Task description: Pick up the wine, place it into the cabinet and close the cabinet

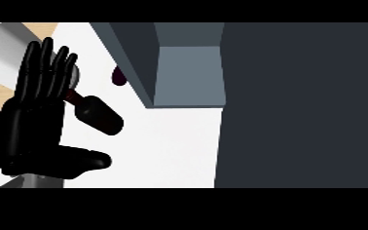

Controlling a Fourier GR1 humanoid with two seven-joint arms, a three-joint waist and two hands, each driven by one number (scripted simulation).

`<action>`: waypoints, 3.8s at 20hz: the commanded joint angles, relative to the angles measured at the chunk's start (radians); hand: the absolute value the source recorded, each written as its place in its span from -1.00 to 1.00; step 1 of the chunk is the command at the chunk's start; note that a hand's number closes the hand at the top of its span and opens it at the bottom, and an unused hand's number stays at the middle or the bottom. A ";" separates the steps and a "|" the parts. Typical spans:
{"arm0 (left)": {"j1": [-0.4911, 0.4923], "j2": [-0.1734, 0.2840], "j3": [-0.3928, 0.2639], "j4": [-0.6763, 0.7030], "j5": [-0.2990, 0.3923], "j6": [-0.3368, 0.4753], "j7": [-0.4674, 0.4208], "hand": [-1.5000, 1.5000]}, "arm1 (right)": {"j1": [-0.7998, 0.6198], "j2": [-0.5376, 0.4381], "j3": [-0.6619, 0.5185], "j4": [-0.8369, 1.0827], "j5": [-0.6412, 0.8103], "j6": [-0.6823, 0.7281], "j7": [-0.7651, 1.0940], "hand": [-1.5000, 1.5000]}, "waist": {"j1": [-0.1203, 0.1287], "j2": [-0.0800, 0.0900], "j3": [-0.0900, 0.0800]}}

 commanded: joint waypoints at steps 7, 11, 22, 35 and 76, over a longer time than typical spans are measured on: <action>-0.138 -0.044 -0.116 -0.027 0.001 0.197 0.195 -1.00 | 0.050 -0.036 0.017 -0.275 -0.143 0.015 0.271 -1.00 | 0.002 0.000 -0.001; -0.136 -0.045 -0.210 -0.176 -0.046 0.309 0.328 -1.00 | -0.034 -0.016 0.026 -0.238 -0.104 -0.013 0.285 -1.00 | 0.009 -0.001 -0.001; -0.203 -0.045 -0.318 -0.156 -0.143 0.445 0.351 -1.00 | -0.038 -0.047 -0.064 -0.274 -0.190 0.016 0.348 -1.00 | 0.004 0.000 0.000; -0.189 -0.045 -0.236 -0.171 -0.151 0.486 0.467 -1.00 | -0.112 -0.036 -0.045 -0.275 -0.166 -0.014 0.417 -1.00 | 0.005 0.001 -0.001; 0.062 0.074 0.249 0.604 0.148 0.060 -0.215 -1.00 | -0.153 -0.005 -0.020 -0.323 -0.142 -0.033 0.497 -1.00 | 0.003 0.002 -0.001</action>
